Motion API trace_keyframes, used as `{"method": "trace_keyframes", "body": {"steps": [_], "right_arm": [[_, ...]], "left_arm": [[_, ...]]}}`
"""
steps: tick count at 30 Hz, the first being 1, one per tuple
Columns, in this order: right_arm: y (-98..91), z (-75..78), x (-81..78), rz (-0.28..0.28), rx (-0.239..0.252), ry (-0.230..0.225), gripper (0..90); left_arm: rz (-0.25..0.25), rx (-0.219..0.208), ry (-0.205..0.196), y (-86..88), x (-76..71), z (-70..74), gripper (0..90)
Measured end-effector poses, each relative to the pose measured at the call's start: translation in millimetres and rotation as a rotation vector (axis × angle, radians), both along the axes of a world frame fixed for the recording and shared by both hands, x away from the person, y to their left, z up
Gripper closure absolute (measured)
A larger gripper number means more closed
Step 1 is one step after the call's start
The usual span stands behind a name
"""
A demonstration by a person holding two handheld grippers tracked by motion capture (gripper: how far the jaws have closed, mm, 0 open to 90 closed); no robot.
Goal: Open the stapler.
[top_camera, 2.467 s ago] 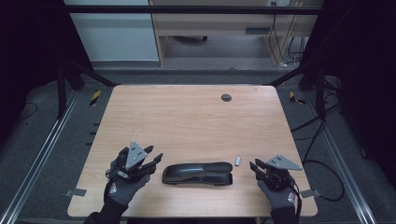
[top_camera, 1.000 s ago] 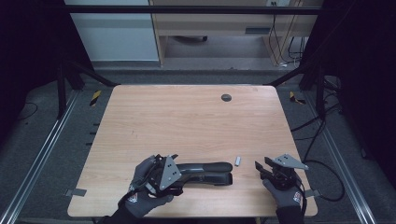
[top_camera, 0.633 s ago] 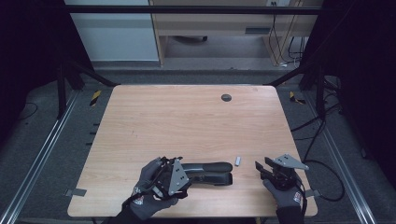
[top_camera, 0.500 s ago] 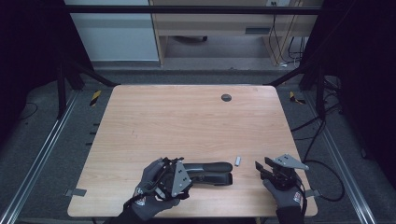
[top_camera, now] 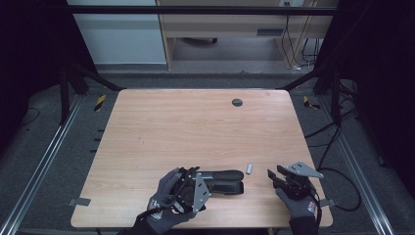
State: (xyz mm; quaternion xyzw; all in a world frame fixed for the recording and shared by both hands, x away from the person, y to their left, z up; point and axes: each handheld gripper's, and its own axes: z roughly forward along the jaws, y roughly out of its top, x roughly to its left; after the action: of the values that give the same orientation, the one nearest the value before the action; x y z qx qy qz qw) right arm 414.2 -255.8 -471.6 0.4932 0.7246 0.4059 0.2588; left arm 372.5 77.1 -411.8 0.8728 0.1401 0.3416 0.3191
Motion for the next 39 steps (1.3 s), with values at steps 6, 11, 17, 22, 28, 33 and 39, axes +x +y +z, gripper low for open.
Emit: {"method": "trace_keyframes", "body": {"steps": [6,11,17,22,28,33,39], "right_arm": [[-0.1,0.1,-0.3,0.002,-0.005,-0.001,58.8],[0.7,0.8,-0.9,0.004,0.002,0.006,59.7],[0.8,-0.3,-0.1,0.008,-0.005,0.005,61.3],[0.8,-0.5,-0.1,0.01,-0.008,0.004,62.4],[1.4,-0.3,-0.6,0.01,0.002,0.017,64.2],[1.8,0.2,-1.0,0.013,0.003,0.017,65.8],[3.2,-0.1,-1.1,0.022,-0.002,0.018,67.4]], "left_arm": [[-0.014,0.017,-0.037,-10.2,-4.6,-1.4,26.2],[-0.02,0.039,-0.038,-15.2,-4.4,-3.2,26.3],[-0.024,0.059,-0.045,-23.2,-1.9,-4.0,26.2],[-0.031,0.079,-0.053,-30.1,0.9,-4.3,26.3],[-0.033,0.101,-0.054,-36.1,4.7,-5.4,26.7],[-0.035,0.109,-0.055,-40.2,4.4,-9.0,27.2],[-0.036,0.128,-0.057,-44.6,6.1,-12.5,27.3]]}}
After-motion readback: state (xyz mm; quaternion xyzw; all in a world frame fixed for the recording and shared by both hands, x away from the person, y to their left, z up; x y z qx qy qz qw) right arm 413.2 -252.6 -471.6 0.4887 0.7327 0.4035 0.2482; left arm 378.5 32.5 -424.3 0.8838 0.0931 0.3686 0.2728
